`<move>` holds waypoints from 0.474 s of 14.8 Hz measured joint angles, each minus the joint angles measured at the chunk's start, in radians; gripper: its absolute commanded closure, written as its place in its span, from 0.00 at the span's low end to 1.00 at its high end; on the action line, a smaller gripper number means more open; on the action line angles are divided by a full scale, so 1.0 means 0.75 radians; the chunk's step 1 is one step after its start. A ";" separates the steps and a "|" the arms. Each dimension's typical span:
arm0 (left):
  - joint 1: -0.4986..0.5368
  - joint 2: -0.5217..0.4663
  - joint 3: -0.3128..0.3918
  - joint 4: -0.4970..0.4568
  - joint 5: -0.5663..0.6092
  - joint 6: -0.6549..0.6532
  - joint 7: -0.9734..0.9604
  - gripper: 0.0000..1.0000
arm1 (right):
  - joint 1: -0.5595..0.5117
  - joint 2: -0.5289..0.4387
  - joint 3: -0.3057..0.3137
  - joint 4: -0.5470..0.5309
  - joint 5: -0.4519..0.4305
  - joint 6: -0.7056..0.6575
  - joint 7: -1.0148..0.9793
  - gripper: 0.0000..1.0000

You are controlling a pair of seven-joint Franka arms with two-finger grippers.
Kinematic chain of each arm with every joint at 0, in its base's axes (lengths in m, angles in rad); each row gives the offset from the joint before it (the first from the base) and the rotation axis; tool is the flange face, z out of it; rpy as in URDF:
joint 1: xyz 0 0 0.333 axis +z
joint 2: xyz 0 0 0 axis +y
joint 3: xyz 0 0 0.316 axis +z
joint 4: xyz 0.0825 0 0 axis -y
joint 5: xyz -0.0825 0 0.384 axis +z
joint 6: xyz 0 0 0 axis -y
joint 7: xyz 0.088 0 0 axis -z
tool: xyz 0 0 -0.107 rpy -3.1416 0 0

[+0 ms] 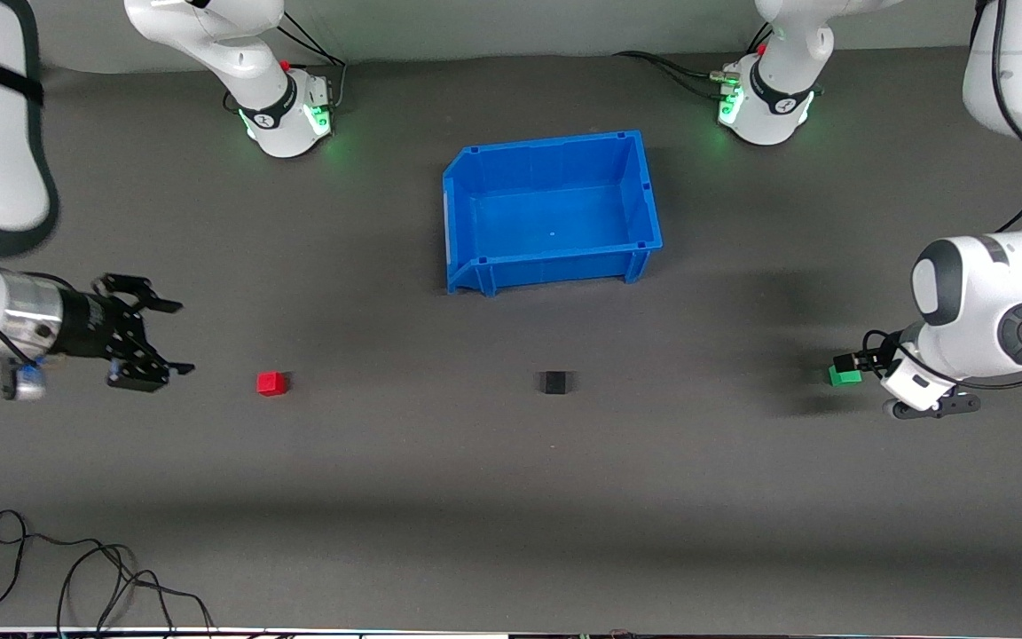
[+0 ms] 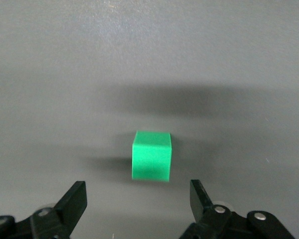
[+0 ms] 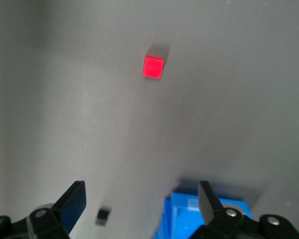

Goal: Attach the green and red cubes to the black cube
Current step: 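Grasp the green cube with the left gripper while the right gripper grasps the red cube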

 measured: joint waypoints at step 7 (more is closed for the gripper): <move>0.007 0.090 -0.004 0.036 0.000 0.065 0.001 0.38 | 0.000 0.109 -0.001 -0.355 0.096 0.492 -0.001 0.00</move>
